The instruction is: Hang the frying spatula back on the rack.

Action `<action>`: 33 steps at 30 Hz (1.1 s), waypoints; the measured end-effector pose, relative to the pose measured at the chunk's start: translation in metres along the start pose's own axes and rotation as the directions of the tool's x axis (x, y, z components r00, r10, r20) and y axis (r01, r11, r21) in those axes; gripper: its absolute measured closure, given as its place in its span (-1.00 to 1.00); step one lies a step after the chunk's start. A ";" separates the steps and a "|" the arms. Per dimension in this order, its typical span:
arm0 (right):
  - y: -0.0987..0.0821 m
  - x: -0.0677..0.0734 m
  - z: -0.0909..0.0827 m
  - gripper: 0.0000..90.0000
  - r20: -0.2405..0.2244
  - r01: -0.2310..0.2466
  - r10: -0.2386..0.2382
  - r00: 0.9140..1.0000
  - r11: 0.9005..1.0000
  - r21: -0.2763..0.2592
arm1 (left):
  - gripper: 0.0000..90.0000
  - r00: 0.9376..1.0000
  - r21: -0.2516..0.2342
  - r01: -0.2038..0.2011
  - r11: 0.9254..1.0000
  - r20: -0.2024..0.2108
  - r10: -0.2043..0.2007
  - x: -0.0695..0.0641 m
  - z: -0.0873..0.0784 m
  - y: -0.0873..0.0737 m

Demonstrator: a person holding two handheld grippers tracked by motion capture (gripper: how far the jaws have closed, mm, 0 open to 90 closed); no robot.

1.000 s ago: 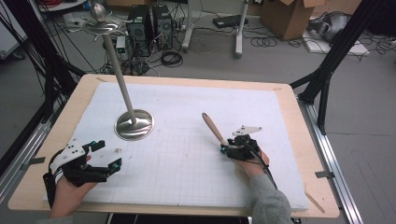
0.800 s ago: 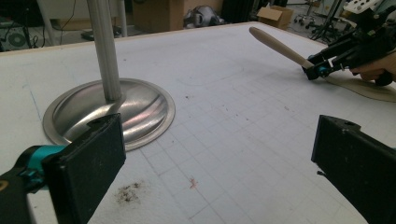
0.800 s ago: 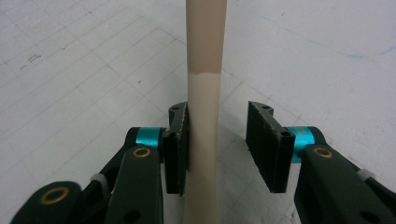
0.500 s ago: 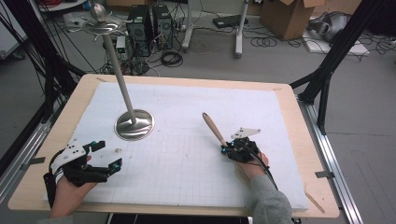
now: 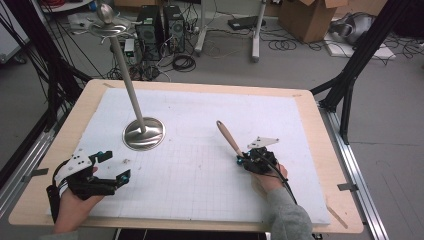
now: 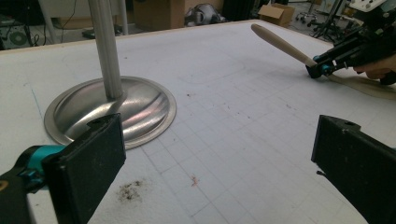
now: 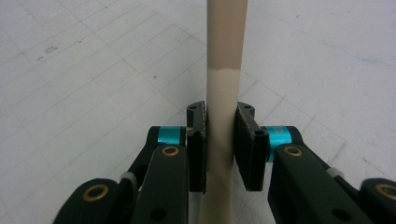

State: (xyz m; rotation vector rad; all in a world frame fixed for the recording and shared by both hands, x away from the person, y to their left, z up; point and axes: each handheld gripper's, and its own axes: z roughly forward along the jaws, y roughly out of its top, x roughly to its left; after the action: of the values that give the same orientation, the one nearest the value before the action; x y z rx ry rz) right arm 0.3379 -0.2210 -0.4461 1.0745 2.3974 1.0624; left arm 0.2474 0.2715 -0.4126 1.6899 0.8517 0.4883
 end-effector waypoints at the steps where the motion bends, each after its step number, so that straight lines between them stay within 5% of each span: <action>1: 0.000 0.000 0.000 0.70 0.000 0.000 0.000 1.000 1.000 0.000 | -0.92 1.000 0.000 0.000 1.000 0.000 0.000 0.000 0.000 0.000; 33: 0.006 -0.001 -0.018 0.73 -0.046 -0.014 0.012 0.999 0.999 -0.050 | -0.92 1.000 -0.001 -0.001 1.000 -0.002 0.001 0.001 -0.001 0.000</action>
State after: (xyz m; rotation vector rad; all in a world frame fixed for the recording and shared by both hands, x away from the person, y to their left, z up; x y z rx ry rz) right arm 0.3319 -0.2284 -0.4295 1.0612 2.3892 1.1573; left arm 0.2477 0.2726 -0.4124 1.6891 0.8516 0.4911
